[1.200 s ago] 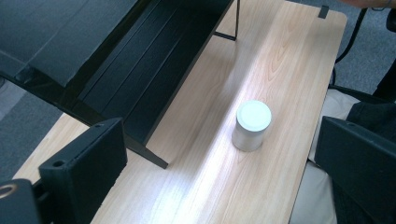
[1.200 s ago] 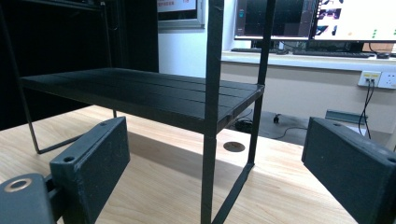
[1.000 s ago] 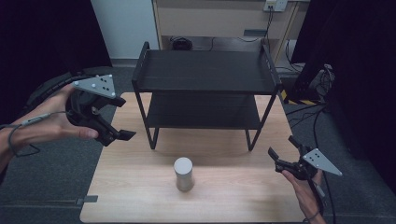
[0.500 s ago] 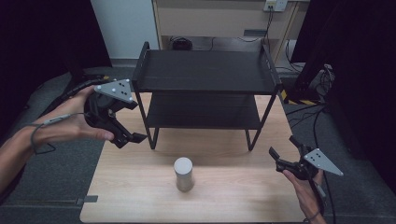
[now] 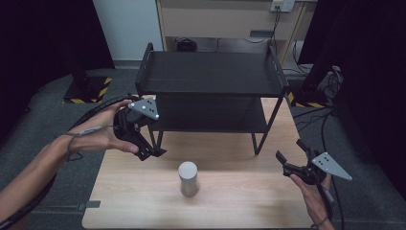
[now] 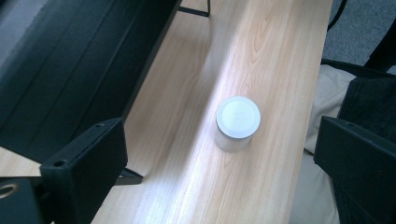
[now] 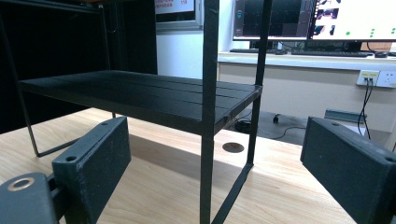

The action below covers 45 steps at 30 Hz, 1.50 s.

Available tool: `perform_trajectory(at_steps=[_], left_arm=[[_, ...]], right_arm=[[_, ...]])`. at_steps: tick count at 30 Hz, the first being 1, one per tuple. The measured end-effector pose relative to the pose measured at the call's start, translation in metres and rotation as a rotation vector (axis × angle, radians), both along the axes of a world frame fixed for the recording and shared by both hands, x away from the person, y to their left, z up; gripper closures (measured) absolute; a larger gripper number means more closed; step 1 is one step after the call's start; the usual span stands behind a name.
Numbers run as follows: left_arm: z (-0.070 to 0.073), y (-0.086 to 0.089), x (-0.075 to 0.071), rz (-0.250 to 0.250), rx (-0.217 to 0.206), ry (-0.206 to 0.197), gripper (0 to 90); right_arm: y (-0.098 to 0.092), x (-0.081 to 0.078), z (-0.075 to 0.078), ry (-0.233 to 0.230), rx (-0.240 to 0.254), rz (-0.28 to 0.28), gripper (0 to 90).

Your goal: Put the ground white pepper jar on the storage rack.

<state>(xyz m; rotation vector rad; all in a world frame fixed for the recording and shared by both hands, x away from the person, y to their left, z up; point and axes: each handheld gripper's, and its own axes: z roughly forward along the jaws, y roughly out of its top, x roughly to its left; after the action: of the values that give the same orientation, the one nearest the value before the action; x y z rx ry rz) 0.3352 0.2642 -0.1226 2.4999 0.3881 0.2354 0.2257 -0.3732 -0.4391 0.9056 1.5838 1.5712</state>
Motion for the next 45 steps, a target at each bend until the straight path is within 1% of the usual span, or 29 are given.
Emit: perform_trajectory(at_steps=[3,4,8,9,10,11,12,16,17,18,19,20,21,23,24,25,26,30,31,32,33,34,35,36,37,40,41,42,45], left_arm=[[-0.006,-0.002,0.003,-0.004,0.0,0.01,2.0],[-0.011,-0.006,0.004,-0.003,0.013,0.016,2.0],[-0.025,-0.012,0.009,-0.012,0.021,0.033,2.0],[-0.025,-0.012,0.009,-0.012,0.021,0.033,2.1],[-0.033,-0.016,0.011,-0.014,0.02,0.041,2.1],[-0.033,-0.016,0.011,-0.014,0.02,0.041,2.1],[-0.041,-0.021,0.014,-0.022,0.032,0.05,2.1],[-0.058,-0.034,0.021,-0.031,0.057,0.07,2.6],[-0.058,-0.034,0.021,-0.031,0.057,0.07,2.7],[-0.067,-0.039,0.024,-0.031,0.055,0.081,2.7],[-0.067,-0.039,0.024,-0.031,0.055,0.081,2.8],[-0.075,-0.046,0.027,-0.044,0.061,0.091,2.9],[-0.075,-0.046,0.027,-0.044,0.061,0.091,2.9],[-0.086,-0.056,0.031,-0.065,0.084,0.104,3.1],[-0.092,-0.06,0.031,-0.068,0.092,0.111,3.2],[-0.092,-0.06,0.031,-0.068,0.092,0.111,3.2],[-0.098,-0.064,0.032,-0.07,0.099,0.121,3.2],[-0.114,-0.075,0.032,-0.082,0.128,0.119,3.4],[-0.114,-0.075,0.032,-0.082,0.128,0.119,3.6],[-0.121,-0.078,0.033,-0.082,0.133,0.126,3.8],[-0.121,-0.078,0.033,-0.082,0.133,0.126,3.8],[-0.128,-0.081,0.032,-0.087,0.139,0.121,3.9],[-0.128,-0.081,0.032,-0.087,0.139,0.121,4.3],[-0.135,-0.083,0.032,-0.091,0.138,0.123,4.6],[-0.135,-0.083,0.032,-0.091,0.138,0.123,5.1],[-0.146,-0.087,0.031,-0.091,0.145,0.115,6.8],[-0.146,-0.087,0.031,-0.091,0.145,0.115,7.0],[-0.152,-0.089,0.032,-0.087,0.139,0.118,7.1],[-0.154,-0.09,0.032,-0.086,0.14,0.114,8.6]], right_arm=[[0.0,0.0,0.0,-0.001,0.0,-0.001,8.4],[0.0,0.0,0.0,-0.001,0.0,-0.001,8.5],[0.0,0.0,0.0,0.003,0.002,0.003,8.6],[0.0,0.0,0.0,0.003,0.002,0.003,8.6],[0.0,0.0,0.0,0.005,0.001,0.004,8.7],[0.0,0.0,0.0,0.004,-0.002,0.005,8.7],[0.0,0.0,0.0,0.004,-0.002,0.006,8.7],[0.0,0.0,0.0,0.005,0.001,0.003,8.7],[0.0,0.0,0.0,0.005,0.003,0.003,8.7],[0.0,0.0,0.0,0.005,0.001,0.004,8.8],[0.0,0.0,0.0,0.004,0.003,0.003,8.8],[0.0,0.0,0.0,0.003,0.004,0.003,8.9],[0.0,0.0,0.0,0.003,0.003,0.003,8.9],[0.0,0.0,0.0,0.004,0.005,0.0,8.9],[0.0,0.0,0.0,0.004,0.007,0.0,8.9],[0.0,0.0,0.0,0.004,0.007,0.0,8.9],[-0.001,0.0,0.0,0.006,0.009,-0.001,9.0],[-0.001,0.0,0.0,0.005,0.009,-0.001,9.0],[-0.001,0.0,0.0,0.005,0.009,-0.001,9.0],[-0.001,0.0,0.0,0.006,0.009,0.001,9.0],[-0.001,0.0,0.0,0.006,0.009,-0.001,9.0],[-0.001,0.0,0.0,0.006,0.009,-0.001,9.0],[-0.001,0.0,0.0,0.006,0.009,-0.001,9.0],[-0.001,0.0,0.0,0.006,0.011,-0.003,9.0],[-0.001,0.0,-0.001,0.005,0.011,-0.004,9.0],[-0.001,0.0,0.0,0.007,0.01,-0.005,9.0],[-0.001,0.0,0.0,0.007,0.01,-0.005,9.0],[-0.001,-0.001,0.0,0.006,0.01,-0.005,9.0],[-0.001,0.0,0.0,0.007,0.011,-0.005,9.0]])
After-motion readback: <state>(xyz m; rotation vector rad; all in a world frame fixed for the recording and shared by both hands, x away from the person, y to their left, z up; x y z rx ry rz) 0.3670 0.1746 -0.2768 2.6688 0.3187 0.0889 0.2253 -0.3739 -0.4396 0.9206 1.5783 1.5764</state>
